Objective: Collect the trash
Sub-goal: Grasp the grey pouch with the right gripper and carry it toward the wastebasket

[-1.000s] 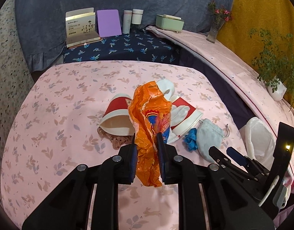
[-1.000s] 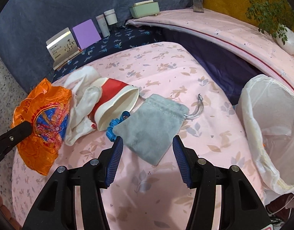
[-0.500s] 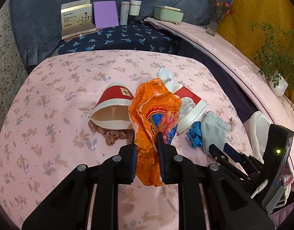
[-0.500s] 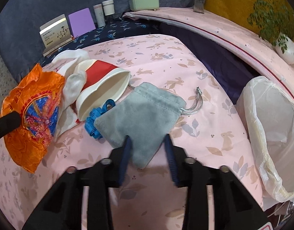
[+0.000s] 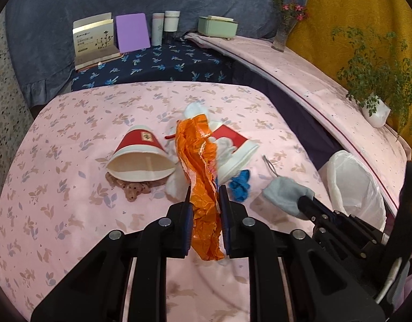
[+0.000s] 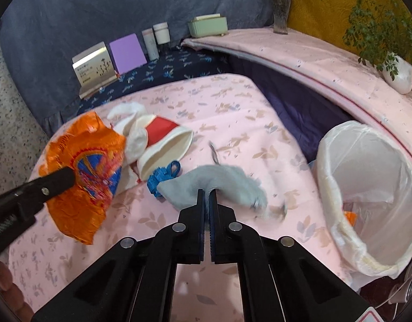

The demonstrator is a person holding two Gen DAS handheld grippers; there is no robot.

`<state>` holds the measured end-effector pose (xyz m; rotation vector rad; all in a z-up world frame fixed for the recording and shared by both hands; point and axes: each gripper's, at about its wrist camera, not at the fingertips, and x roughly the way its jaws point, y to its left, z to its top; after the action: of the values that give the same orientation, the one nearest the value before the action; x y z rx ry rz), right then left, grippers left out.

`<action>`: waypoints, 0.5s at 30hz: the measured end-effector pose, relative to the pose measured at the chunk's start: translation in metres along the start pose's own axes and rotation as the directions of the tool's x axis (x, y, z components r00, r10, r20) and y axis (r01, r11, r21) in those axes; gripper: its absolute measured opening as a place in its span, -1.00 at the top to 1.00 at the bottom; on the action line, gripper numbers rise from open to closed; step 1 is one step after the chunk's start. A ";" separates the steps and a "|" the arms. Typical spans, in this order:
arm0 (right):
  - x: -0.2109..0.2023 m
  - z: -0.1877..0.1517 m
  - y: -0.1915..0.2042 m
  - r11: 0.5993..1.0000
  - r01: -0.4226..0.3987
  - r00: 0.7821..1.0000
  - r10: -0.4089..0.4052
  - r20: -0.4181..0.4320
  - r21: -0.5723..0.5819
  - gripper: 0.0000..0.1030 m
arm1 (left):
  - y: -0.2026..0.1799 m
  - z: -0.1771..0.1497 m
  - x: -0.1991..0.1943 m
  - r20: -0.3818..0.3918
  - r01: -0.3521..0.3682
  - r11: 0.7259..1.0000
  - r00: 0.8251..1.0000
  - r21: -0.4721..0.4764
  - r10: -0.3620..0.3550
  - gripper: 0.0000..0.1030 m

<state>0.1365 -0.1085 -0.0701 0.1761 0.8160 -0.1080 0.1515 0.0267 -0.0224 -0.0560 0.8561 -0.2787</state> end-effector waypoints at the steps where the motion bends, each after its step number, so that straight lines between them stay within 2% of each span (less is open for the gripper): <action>1: -0.005 0.002 -0.002 1.000 0.000 1.000 0.000 0.010 0.003 0.94 | -0.005 0.000 -0.002 0.004 0.005 1.000 1.000 0.006 -0.005 0.70; 15: -0.076 0.016 -0.059 0.994 0.021 0.990 -0.035 0.137 0.106 0.94 | -0.087 0.007 -0.031 0.057 0.096 0.987 0.993 0.127 -0.104 0.72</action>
<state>0.0865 -0.1677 -0.0104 0.2533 0.6748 -0.1877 0.1188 -0.0489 0.0193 0.0080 0.7721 -0.4219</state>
